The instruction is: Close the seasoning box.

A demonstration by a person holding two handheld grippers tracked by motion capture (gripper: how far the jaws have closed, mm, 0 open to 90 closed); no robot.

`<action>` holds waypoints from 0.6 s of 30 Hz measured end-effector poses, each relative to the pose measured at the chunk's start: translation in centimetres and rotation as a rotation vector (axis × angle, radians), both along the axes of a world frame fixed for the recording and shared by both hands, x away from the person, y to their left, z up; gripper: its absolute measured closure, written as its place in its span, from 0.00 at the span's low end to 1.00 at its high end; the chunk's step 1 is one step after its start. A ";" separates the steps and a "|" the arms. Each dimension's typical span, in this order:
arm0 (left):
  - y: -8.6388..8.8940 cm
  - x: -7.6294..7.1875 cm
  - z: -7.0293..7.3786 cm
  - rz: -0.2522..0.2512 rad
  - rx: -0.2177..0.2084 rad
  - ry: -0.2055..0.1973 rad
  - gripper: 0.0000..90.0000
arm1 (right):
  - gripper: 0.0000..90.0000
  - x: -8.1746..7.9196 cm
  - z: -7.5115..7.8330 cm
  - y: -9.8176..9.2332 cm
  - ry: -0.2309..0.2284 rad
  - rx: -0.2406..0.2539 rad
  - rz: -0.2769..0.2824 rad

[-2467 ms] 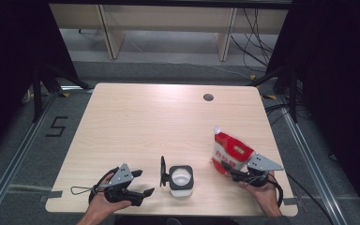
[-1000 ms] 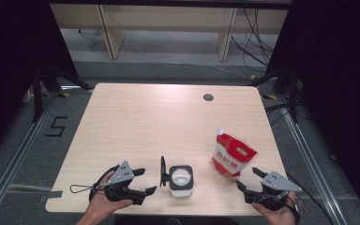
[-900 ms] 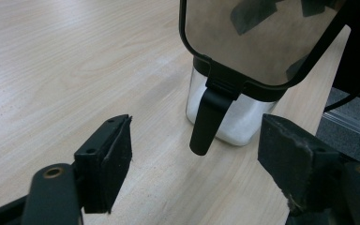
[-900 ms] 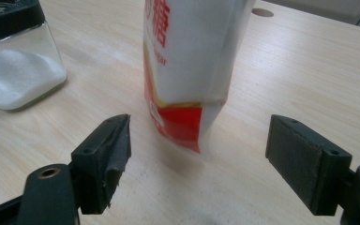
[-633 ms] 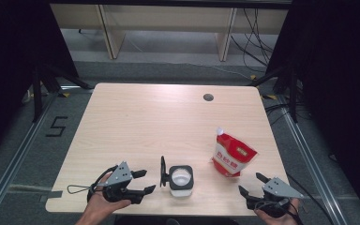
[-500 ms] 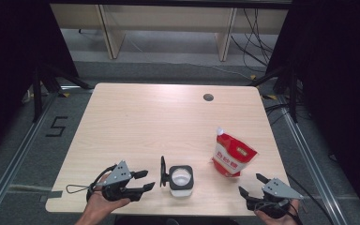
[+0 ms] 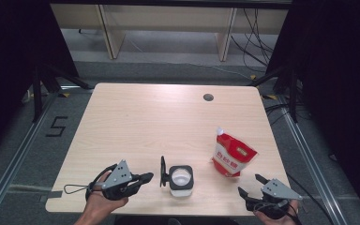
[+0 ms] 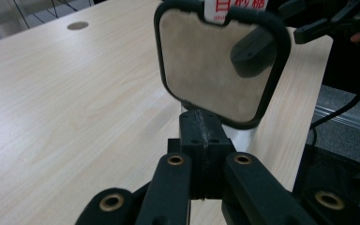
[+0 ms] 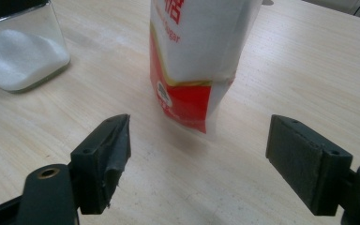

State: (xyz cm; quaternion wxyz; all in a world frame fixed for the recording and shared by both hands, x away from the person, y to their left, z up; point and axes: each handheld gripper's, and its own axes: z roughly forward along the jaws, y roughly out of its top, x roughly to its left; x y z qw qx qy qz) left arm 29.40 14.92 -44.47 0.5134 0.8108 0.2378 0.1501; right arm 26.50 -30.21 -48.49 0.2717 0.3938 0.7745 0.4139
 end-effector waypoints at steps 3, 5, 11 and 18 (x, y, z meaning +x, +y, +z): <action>-0.3 0.2 0.7 0.000 -0.016 -0.007 0.99 | 0.26 -0.1 0.0 0.2 0.009 -0.005 -0.005; -0.4 0.3 1.1 -0.010 -0.011 -0.021 0.99 | 0.26 -0.1 0.1 0.2 0.021 -0.007 -0.011; -1.4 0.3 1.6 -0.037 -0.030 -0.028 0.99 | 0.26 -0.1 0.1 0.2 -0.007 -0.025 -0.007; -1.9 0.4 2.0 -0.038 -0.020 -0.037 0.99 | 0.26 -0.1 0.2 0.4 -0.003 -0.016 -0.003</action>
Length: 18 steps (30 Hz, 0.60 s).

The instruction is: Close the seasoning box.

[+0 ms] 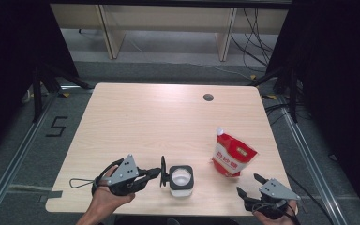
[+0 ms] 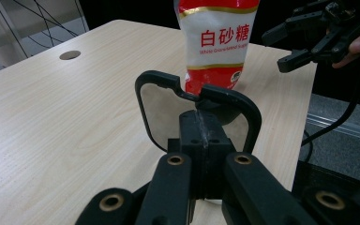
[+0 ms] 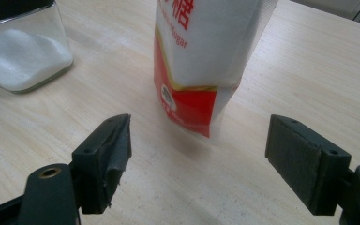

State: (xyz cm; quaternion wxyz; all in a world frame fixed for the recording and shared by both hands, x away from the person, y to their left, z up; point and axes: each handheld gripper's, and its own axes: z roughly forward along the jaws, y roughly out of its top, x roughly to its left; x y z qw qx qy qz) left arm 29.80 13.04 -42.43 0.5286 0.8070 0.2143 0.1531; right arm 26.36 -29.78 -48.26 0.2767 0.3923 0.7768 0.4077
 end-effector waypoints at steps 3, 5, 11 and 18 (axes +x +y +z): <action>0.0 0.2 0.1 -0.001 -0.013 -0.002 0.99 | 0.26 -0.1 0.0 0.1 0.010 0.012 -0.010; -0.1 0.2 0.3 0.004 -0.008 -0.001 0.99 | 0.26 0.0 0.0 0.0 0.012 0.001 0.007; -0.6 0.4 0.5 -0.006 0.004 0.002 0.99 | 0.27 0.0 0.0 0.2 0.031 0.020 0.005; -2.0 0.7 0.5 -0.042 0.026 -0.002 0.99 | 0.27 0.2 0.0 0.0 -0.006 -0.002 0.010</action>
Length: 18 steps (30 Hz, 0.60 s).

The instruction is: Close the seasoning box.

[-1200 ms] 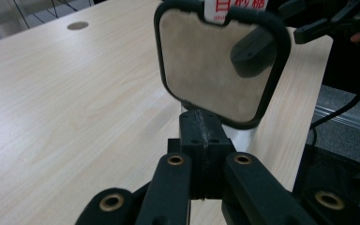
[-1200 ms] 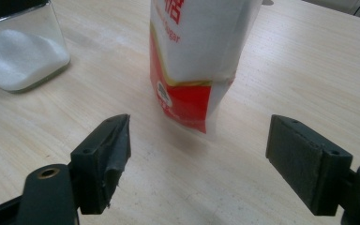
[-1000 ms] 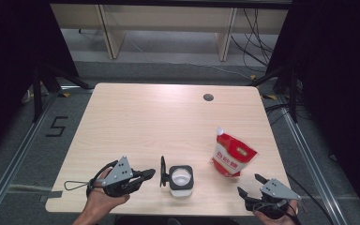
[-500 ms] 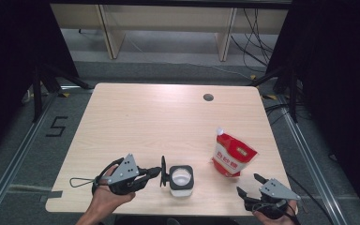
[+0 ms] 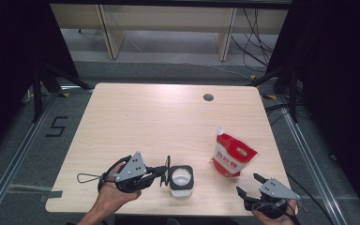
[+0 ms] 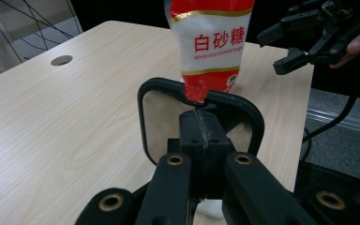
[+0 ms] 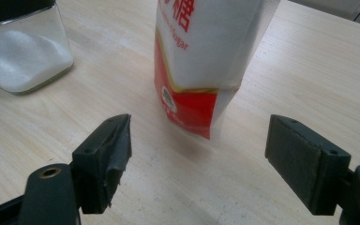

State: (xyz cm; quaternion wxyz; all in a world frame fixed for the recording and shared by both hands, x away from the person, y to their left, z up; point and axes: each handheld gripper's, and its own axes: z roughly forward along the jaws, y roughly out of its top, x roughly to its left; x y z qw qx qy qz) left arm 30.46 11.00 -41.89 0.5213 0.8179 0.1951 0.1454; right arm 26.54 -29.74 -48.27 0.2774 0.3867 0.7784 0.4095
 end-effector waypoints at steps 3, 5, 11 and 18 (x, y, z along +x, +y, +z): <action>-0.8 0.2 -0.2 -0.018 0.017 0.005 0.99 | 0.27 0.0 0.0 0.0 0.007 0.009 -0.001; -1.4 0.3 -0.4 -0.019 0.020 0.016 0.99 | 0.27 0.0 0.0 0.0 -0.001 0.004 0.000; -2.1 0.4 -0.9 -0.027 0.025 0.030 0.99 | 0.27 -0.2 0.1 0.0 0.033 0.019 -0.015; -3.0 0.5 -1.8 -0.040 0.046 0.056 0.99 | 0.27 0.0 0.1 -0.1 -0.006 -0.003 -0.003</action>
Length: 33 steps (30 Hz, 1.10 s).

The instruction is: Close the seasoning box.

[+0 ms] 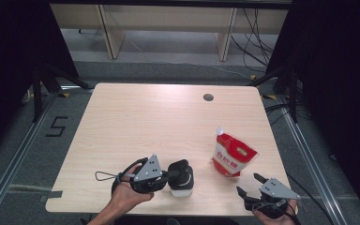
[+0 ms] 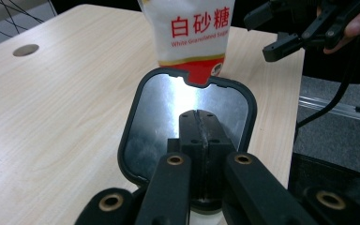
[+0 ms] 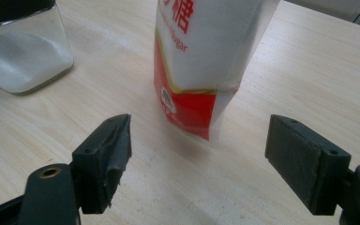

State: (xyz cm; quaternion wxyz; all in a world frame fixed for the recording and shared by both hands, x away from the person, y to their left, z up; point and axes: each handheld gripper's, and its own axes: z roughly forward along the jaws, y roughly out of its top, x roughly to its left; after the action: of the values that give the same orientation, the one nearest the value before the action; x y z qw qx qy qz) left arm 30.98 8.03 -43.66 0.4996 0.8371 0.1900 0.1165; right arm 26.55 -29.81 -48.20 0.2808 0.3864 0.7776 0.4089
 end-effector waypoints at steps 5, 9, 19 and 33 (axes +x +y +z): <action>-0.5 0.2 -1.1 -0.012 0.031 0.022 0.99 | 0.27 -0.2 0.1 0.1 0.027 0.013 -0.002; -0.5 0.2 -1.2 -0.009 0.023 0.034 0.99 | 0.27 -0.1 0.0 0.0 0.005 -0.001 0.005; 0.0 0.1 -0.9 0.003 -0.007 0.052 0.85 | 0.27 -0.1 0.1 0.0 0.004 -0.003 0.004; 3.9 -0.7 -1.9 0.095 -0.025 0.075 0.35 | 0.26 -0.1 0.0 0.1 0.005 -0.004 0.012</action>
State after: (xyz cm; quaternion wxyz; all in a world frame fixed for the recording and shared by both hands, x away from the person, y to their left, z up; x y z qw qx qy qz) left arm 30.32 11.90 -45.60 0.4964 0.8246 0.2495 0.1064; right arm 26.47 -29.73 -48.16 0.2771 0.3824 0.7813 0.4081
